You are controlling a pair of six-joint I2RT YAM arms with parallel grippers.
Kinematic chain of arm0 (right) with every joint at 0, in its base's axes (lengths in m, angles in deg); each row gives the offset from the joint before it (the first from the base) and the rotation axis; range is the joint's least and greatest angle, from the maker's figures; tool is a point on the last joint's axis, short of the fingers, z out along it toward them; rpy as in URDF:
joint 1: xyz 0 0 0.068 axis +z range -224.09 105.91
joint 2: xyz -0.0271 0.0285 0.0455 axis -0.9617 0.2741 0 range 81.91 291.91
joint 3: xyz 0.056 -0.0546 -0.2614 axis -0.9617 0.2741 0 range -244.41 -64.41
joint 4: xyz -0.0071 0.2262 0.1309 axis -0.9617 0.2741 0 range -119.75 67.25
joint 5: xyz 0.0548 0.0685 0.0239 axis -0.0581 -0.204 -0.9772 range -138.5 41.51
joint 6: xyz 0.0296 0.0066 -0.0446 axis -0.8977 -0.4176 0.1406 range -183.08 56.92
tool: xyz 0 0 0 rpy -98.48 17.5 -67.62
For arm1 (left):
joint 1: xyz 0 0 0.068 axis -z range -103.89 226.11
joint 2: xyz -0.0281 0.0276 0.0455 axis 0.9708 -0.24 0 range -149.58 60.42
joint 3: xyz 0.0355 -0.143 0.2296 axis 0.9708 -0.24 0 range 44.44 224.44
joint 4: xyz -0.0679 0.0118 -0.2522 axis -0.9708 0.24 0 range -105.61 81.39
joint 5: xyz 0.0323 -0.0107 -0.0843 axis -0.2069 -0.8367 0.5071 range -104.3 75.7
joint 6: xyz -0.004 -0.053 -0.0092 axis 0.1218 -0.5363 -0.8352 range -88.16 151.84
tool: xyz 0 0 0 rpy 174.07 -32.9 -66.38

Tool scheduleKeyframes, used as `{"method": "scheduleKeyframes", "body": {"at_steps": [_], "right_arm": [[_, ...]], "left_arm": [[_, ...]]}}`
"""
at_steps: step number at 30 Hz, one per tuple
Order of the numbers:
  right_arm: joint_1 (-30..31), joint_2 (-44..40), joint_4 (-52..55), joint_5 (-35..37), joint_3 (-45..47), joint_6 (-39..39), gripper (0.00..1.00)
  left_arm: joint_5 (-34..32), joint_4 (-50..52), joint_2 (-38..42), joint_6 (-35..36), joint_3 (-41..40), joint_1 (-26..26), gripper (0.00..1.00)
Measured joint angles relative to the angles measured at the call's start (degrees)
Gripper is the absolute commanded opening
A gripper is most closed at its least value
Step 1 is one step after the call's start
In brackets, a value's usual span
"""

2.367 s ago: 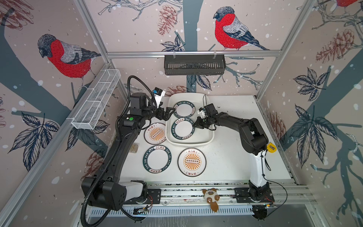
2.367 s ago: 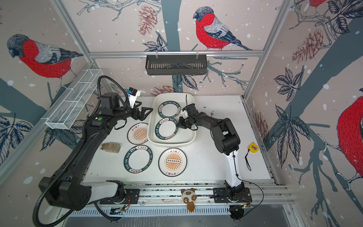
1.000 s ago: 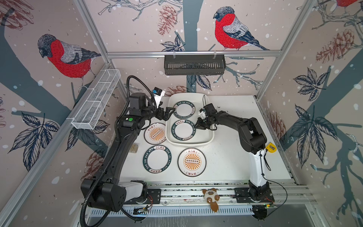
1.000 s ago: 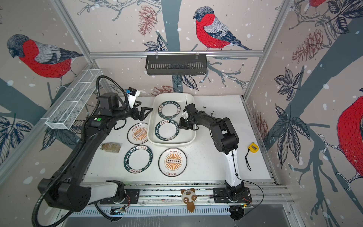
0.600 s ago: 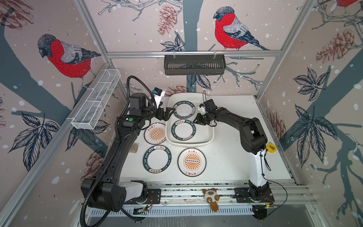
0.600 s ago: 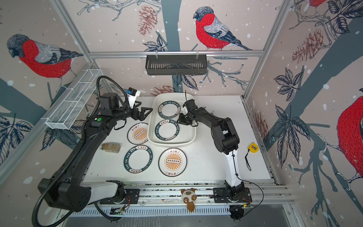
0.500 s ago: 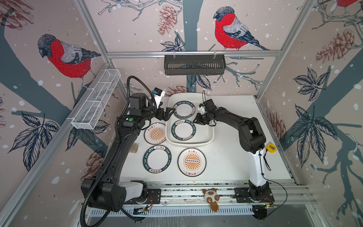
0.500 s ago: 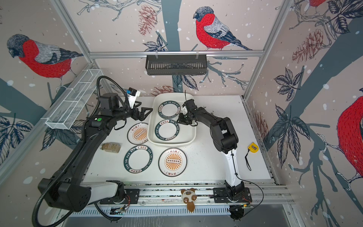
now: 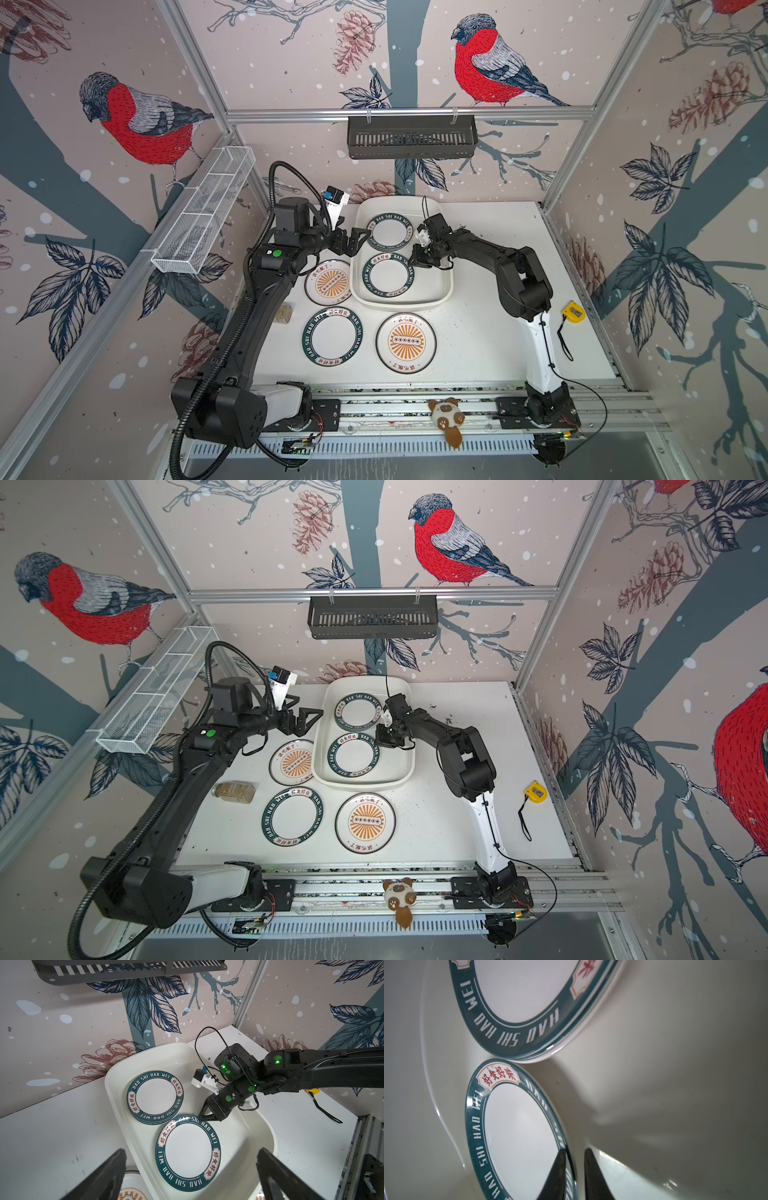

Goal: Place the plates into the plastic bin on the countertop
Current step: Place the plate in the plastic bin, then pick up the plate from the bottom-center of the table.

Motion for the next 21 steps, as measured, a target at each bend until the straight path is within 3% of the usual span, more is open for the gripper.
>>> {"method": "scheduleKeyframes", "body": {"at_steps": [10,21], "right_arm": [[0.13,-0.7,0.57,0.63,0.79,1.09,0.13],[0.13,-1.18,1.86,1.44,1.44,1.99,0.27]], "left_arm": [[0.02,-0.07,0.0,0.0,0.0,0.0,0.97],[0.02,-0.13,0.0,0.0,0.0,0.0,0.97]]}}
